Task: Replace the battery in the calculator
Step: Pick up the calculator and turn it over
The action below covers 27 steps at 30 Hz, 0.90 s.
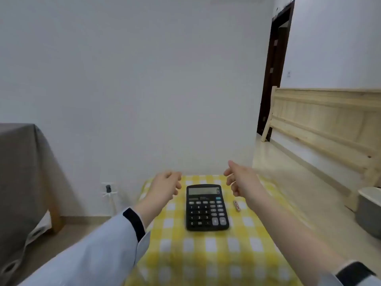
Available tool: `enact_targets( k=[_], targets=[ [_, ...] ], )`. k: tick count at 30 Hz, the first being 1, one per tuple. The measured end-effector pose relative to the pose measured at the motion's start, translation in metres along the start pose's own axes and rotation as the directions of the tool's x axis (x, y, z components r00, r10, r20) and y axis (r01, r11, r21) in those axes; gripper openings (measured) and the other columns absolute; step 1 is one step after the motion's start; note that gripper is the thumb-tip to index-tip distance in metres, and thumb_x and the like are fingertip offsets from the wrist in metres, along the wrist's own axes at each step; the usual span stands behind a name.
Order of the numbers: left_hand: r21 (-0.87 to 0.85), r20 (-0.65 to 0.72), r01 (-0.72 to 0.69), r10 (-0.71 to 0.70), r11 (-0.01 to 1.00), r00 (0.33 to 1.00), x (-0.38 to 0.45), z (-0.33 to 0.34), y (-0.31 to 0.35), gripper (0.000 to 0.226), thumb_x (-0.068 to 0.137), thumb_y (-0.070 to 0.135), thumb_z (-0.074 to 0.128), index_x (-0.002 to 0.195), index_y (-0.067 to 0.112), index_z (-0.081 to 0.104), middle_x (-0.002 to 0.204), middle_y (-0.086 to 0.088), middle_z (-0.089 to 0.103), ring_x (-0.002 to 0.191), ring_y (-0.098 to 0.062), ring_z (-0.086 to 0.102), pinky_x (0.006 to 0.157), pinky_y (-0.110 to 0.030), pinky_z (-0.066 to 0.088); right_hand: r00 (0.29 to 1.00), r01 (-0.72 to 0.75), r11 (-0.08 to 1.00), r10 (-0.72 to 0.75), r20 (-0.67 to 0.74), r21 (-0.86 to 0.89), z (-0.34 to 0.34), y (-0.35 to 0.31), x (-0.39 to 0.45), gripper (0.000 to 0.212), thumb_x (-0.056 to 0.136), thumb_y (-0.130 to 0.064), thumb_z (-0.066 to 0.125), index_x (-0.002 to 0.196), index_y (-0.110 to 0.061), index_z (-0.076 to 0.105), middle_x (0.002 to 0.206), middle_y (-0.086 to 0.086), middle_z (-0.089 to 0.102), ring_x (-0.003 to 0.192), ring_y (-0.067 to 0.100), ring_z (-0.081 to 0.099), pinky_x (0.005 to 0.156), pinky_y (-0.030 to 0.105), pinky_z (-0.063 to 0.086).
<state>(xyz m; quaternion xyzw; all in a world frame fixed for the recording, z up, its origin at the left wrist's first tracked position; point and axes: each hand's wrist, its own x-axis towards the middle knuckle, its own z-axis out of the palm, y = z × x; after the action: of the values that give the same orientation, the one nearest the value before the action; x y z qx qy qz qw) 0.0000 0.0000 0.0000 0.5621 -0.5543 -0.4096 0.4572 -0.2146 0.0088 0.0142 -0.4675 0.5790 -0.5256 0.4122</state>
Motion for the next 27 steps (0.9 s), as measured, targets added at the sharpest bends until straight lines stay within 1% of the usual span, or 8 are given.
enact_targets(
  k=[6, 10, 13, 15, 17, 20, 24, 27],
  targets=[
    [0.386, 0.005, 0.018, -0.021, 0.922, 1.0, -0.009, 0.024, -0.072, 0.012, 0.089, 0.027, 0.053, 0.092, 0.018, 0.061, 0.081, 0.002, 0.062, 0.065, -0.012, 0.055, 0.053, -0.023, 0.038, 0.999, 0.006, 0.85, -0.033, -0.042, -0.527, -0.001, 0.062, -0.004, 0.018, 0.084, -0.022, 0.05, 0.072, -0.013, 0.059, 0.064, 0.007, 0.063, 0.053, 0.024, 0.055, 0.053, 0.033, 0.047],
    [0.486, -0.089, -0.033, 0.087, 0.873, 0.992, -0.006, 0.039, -0.095, 0.035, 0.093, 0.031, 0.049, 0.12, 0.012, 0.059, 0.098, -0.005, 0.066, 0.094, -0.026, 0.061, 0.079, -0.032, 0.047, 0.993, 0.011, 0.741, -0.088, -0.08, -0.672, 0.002, 0.079, 0.0, 0.021, 0.085, -0.019, 0.048, 0.082, -0.008, 0.066, 0.072, 0.01, 0.066, 0.073, 0.031, 0.063, 0.059, 0.032, 0.046],
    [0.6, -0.131, -0.039, 0.146, 0.799, 0.981, -0.006, 0.048, -0.103, 0.031, 0.094, 0.033, 0.042, 0.105, 0.02, 0.067, 0.104, -0.005, 0.065, 0.103, -0.03, 0.06, 0.085, -0.036, 0.044, 0.997, -0.003, 0.681, -0.055, -0.055, -0.733, 0.008, 0.089, 0.004, 0.026, 0.086, -0.019, 0.047, 0.082, -0.004, 0.068, 0.079, 0.015, 0.07, 0.079, 0.034, 0.063, 0.061, 0.033, 0.046],
    [0.663, -0.112, -0.047, 0.162, 0.747, 0.98, -0.006, 0.053, -0.107, 0.033, 0.095, 0.035, 0.037, 0.099, 0.024, 0.068, 0.105, 0.0, 0.062, 0.104, -0.026, 0.055, 0.086, -0.036, 0.038, 1.0, -0.01, 0.646, -0.015, -0.025, -0.763, 0.012, 0.095, 0.007, 0.03, 0.086, -0.02, 0.046, 0.065, -0.005, 0.062, 0.077, 0.019, 0.064, 0.066, 0.03, 0.057, 0.055, 0.032, 0.044],
    [0.71, -0.083, -0.07, 0.182, 0.701, 0.98, -0.007, 0.056, -0.112, 0.037, 0.096, 0.037, 0.033, 0.101, 0.026, 0.068, 0.109, 0.004, 0.059, 0.106, -0.022, 0.051, 0.089, -0.037, 0.035, 1.0, -0.008, 0.642, -0.004, -0.013, -0.767, 0.015, 0.1, 0.011, 0.037, 0.087, -0.021, 0.047, 0.051, -0.011, 0.046, 0.085, 0.028, 0.063, 0.062, 0.027, 0.05, 0.048, 0.03, 0.035],
    [0.733, -0.062, -0.099, 0.21, 0.673, 0.976, -0.007, 0.057, -0.116, 0.04, 0.097, 0.038, 0.03, 0.1, 0.025, 0.067, 0.11, 0.005, 0.058, 0.105, -0.021, 0.049, 0.089, -0.037, 0.035, 0.999, -0.034, 0.703, 0.024, -0.024, -0.711, 0.016, 0.103, 0.015, 0.042, 0.088, -0.021, 0.047, 0.049, -0.015, 0.034, 0.058, 0.01, 0.055, 0.064, 0.028, 0.051, 0.048, 0.03, 0.033],
    [0.734, -0.055, -0.106, 0.215, 0.67, 0.975, -0.008, 0.058, -0.115, 0.042, 0.098, 0.041, 0.027, 0.099, 0.024, 0.066, 0.11, 0.005, 0.058, 0.105, -0.021, 0.049, 0.089, -0.038, 0.034, 0.988, -0.149, 0.811, 0.139, -0.061, -0.566, 0.016, 0.102, 0.019, 0.031, 0.088, -0.021, 0.044, 0.059, -0.012, 0.044, 0.058, 0.008, 0.05, 0.055, 0.026, 0.043, 0.052, 0.028, 0.032],
    [0.751, -0.057, -0.102, 0.217, 0.653, 0.975, -0.009, 0.058, -0.115, 0.043, 0.098, 0.042, 0.027, 0.103, 0.023, 0.064, 0.112, 0.004, 0.058, 0.107, -0.022, 0.049, 0.089, -0.038, 0.033, 0.968, -0.243, 0.92, 0.249, -0.019, -0.307, 0.016, 0.1, 0.016, 0.025, 0.091, -0.025, 0.045, 0.075, -0.01, 0.056, 0.069, 0.007, 0.056, 0.055, 0.024, 0.051, 0.043, 0.025, 0.038]
  ],
)
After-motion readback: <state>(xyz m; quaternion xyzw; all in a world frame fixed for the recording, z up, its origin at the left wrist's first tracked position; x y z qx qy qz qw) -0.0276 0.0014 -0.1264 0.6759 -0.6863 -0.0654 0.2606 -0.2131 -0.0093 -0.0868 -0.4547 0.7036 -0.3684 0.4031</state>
